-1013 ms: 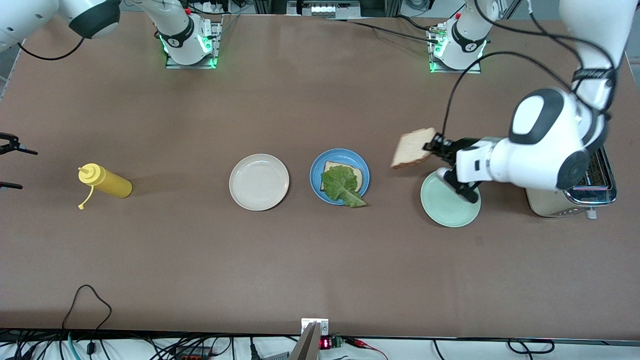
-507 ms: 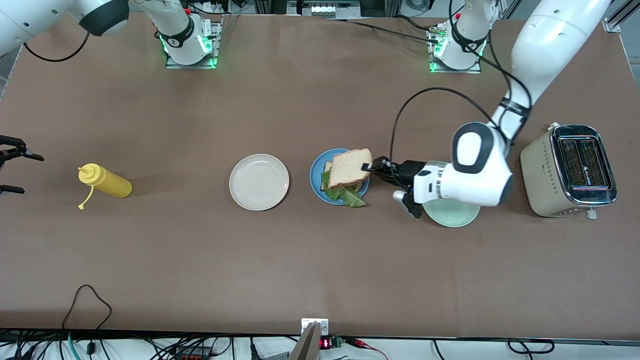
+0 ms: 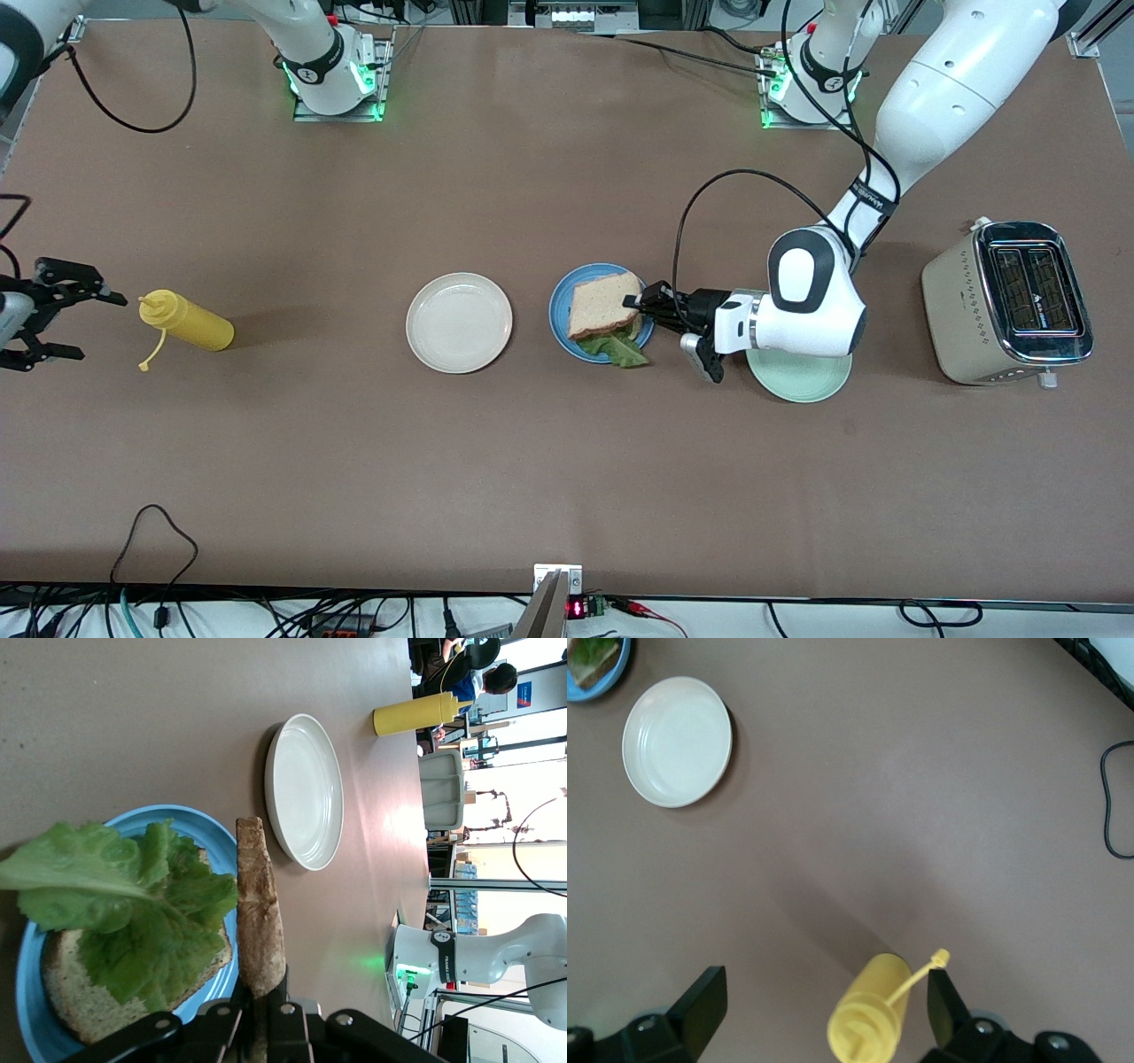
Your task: Make sandwich in blue plate with both arms
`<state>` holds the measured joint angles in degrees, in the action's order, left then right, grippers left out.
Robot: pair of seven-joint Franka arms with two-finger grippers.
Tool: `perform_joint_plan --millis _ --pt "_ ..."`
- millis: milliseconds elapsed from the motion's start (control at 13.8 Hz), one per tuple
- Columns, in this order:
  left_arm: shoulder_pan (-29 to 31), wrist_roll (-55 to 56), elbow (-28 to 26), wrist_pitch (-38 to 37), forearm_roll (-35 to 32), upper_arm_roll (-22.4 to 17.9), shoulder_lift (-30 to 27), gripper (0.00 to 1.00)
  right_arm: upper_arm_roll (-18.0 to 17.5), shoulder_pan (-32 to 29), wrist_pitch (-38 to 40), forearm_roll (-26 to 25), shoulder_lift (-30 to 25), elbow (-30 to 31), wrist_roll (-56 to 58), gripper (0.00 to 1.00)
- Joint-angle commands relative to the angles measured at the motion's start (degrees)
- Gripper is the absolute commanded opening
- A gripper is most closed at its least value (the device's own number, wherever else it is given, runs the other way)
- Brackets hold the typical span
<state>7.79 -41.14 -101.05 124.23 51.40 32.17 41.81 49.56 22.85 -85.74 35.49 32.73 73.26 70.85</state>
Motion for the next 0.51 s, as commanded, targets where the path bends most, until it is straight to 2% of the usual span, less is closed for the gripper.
perform_joint_plan --millis 0,145,217,290,434 --pt "0.0 -2.5 -0.1 1.2 1.7 0.1 1.0 0.06 -13.5 -6.8 -3.0 -7.1 -7.3 2.9 -8.6 1.0" --pt "0.0 -2.6 0.0 1.2 1.7 -0.3 2.0 0.25 -21.3 -9.9 -4.5 -12.7 -10.2 3.5 -15.7 1.0" --pt "0.1 -2.7 0.1 1.2 1.3 -0.5 2.0 0.52 -24.9 -11.1 -4.8 -15.9 -11.9 4.1 -19.7 1.0" --pt "0.4 -2.9 0.3 1.2 0.7 -0.7 2.0 1.0 -28.9 -12.7 -5.0 -19.2 -13.7 4.7 -24.1 1.0" --pt "1.0 -3.1 0.3 1.0 -1.5 -0.9 1.1 1.0 -35.6 -16.0 -5.0 -24.0 -16.6 6.0 -31.3 1.0"
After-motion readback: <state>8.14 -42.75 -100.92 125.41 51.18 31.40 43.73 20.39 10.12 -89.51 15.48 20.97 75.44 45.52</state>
